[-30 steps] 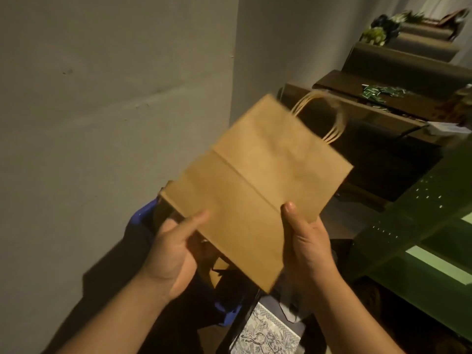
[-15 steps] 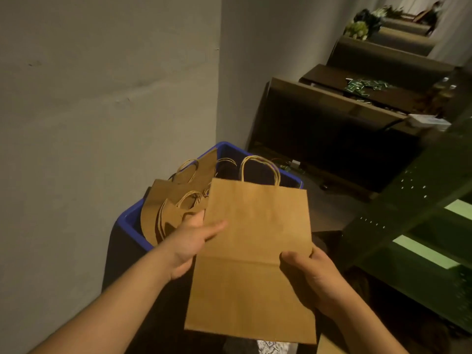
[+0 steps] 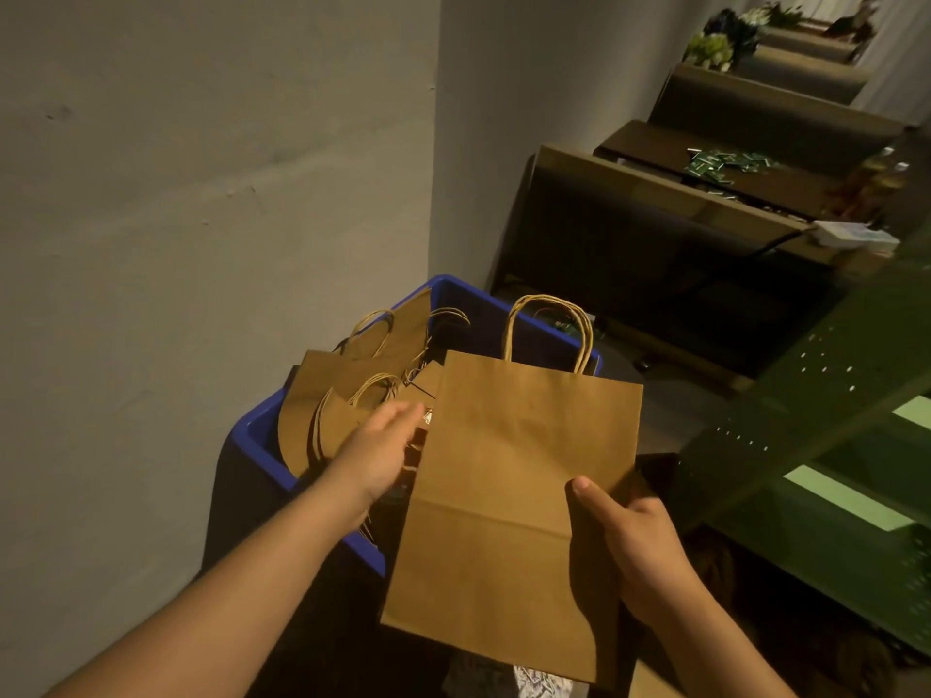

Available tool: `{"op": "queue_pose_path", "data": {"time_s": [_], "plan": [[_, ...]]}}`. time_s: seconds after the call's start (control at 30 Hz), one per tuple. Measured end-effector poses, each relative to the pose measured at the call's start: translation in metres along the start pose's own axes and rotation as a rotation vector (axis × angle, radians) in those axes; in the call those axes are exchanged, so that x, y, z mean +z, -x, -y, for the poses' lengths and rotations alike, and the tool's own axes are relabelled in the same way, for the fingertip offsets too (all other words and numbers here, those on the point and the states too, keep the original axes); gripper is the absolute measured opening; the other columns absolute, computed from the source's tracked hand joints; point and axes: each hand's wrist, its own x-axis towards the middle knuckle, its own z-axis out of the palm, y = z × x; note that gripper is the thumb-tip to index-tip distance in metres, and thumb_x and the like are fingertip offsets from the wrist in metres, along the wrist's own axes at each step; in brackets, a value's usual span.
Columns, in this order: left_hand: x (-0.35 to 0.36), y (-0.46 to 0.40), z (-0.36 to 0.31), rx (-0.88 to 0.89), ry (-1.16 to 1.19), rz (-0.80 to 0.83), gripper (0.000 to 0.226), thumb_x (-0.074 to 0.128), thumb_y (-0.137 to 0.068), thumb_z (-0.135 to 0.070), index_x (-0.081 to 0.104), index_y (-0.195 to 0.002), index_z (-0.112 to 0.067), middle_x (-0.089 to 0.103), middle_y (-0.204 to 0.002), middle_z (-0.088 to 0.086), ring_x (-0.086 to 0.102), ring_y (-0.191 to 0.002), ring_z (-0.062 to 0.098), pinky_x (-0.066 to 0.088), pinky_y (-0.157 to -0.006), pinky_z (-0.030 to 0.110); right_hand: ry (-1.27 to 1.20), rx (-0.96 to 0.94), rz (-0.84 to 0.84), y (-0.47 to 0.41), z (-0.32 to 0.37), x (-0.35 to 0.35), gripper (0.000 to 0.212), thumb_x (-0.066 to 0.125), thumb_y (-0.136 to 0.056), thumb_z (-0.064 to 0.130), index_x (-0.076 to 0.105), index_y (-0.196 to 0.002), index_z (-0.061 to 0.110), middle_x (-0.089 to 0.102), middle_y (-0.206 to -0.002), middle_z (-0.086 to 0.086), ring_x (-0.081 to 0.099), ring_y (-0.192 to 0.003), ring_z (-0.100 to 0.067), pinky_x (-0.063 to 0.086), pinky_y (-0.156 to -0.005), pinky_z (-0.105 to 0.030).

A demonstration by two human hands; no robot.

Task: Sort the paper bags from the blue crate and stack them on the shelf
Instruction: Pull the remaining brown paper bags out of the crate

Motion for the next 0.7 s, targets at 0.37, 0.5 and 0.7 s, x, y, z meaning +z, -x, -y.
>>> {"op": "queue_pose_path", "data": {"time_s": [0.37, 0.5, 0.7], "plan": [[-0.05, -0.064, 0.019, -0.316, -0.259, -0.365, 0.058, 0.066, -0.097, -0.023, 0.038, -0.147, -0.013, 0.061, -0.105, 0.011, 0.062, -0.094, 0.028, 0.055, -0.076, 0.044, -0.081, -0.017, -0.082, -0.004, 0.004, -0.008, 0.031, 0.073, -0.091, 0.026, 0.059, -0.077, 0.001, 0.056, -0.047, -0.004, 0.057, -0.047, -0.023, 0.041, -0.054, -0.034], [-0.041, -0.071, 0.021, -0.368, -0.361, -0.263, 0.025, 0.063, -0.099, -0.017, 0.059, -0.123, -0.01, 0.063, -0.099, 0.012, 0.061, -0.084, 0.025, 0.05, -0.065, 0.037, -0.095, 0.0, -0.062, -0.005, 0.005, -0.007, 0.031, 0.071, -0.092, 0.025, 0.062, -0.075, 0.001, 0.058, -0.047, -0.004, 0.058, -0.042, -0.019, 0.041, -0.053, -0.032], [-0.039, -0.07, 0.021, -0.317, -0.479, -0.254, 0.016, 0.069, -0.095, -0.012, 0.054, -0.096, -0.016, 0.06, -0.094, 0.008, 0.06, -0.082, 0.022, 0.049, -0.065, 0.034, -0.112, 0.0, -0.066, -0.008, 0.006, -0.008, 0.024, 0.068, -0.094, 0.025, 0.064, -0.09, 0.001, 0.063, -0.052, -0.001, 0.061, -0.051, -0.019, 0.044, -0.056, -0.033]]}}
